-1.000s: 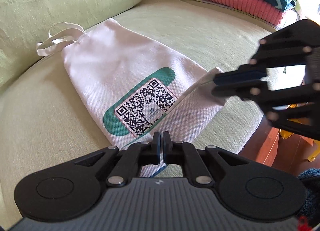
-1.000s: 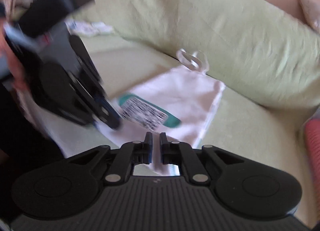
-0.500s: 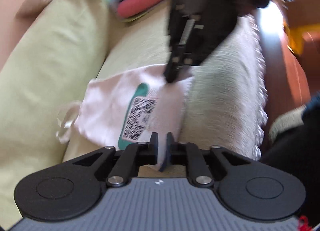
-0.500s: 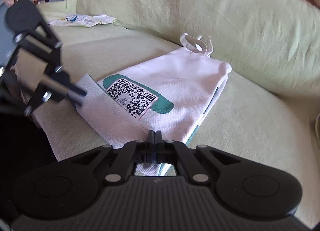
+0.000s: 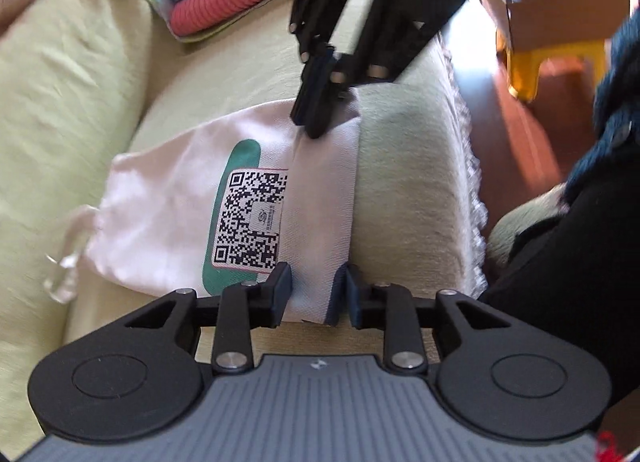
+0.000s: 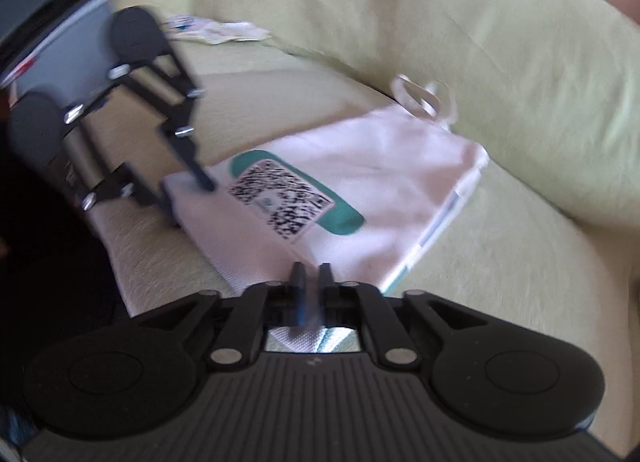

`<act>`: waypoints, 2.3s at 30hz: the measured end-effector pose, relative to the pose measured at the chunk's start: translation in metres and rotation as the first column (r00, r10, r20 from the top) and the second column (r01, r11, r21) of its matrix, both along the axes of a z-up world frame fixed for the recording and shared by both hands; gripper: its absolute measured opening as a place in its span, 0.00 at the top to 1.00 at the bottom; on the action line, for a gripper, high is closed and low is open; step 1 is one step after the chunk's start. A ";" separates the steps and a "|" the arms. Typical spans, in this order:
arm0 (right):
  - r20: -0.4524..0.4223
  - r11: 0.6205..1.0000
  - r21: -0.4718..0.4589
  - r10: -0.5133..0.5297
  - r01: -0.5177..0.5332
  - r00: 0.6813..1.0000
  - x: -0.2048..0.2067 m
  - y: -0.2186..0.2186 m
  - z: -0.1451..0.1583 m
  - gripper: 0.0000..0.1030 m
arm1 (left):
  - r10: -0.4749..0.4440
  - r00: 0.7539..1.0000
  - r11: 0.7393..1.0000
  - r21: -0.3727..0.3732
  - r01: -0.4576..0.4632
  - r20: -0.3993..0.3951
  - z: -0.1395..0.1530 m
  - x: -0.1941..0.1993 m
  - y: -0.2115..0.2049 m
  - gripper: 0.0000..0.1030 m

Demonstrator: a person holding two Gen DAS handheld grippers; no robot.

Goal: Fold shopping bag

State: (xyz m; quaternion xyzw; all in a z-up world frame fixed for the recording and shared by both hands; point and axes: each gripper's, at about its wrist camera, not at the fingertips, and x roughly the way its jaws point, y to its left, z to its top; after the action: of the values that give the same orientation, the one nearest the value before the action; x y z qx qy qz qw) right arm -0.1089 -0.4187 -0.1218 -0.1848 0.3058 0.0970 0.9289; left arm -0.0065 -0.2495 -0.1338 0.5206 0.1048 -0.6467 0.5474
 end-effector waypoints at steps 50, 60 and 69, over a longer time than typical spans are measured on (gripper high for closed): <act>-0.481 0.671 0.680 0.104 0.296 0.870 0.075 -0.147 -0.003 0.78 | 0.310 0.846 0.948 0.205 -0.243 -0.433 0.033 0.094 -0.037 0.77; -0.741 0.413 0.618 0.023 0.669 0.671 0.100 -0.164 -0.024 0.83 | 0.467 0.775 0.883 0.172 -0.438 -0.426 0.037 0.088 -0.027 0.66; -0.828 0.313 0.526 -0.024 0.791 0.560 0.108 -0.162 -0.032 0.84 | 0.495 0.778 0.828 -0.060 -0.557 -0.387 0.077 0.037 -0.009 0.77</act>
State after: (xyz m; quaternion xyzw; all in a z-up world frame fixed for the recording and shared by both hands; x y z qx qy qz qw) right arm -0.0011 -0.5809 -0.1543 0.4665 0.5697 0.0325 0.6758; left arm 0.0301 -0.2581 -0.0567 0.2959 0.2877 -0.5567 0.7209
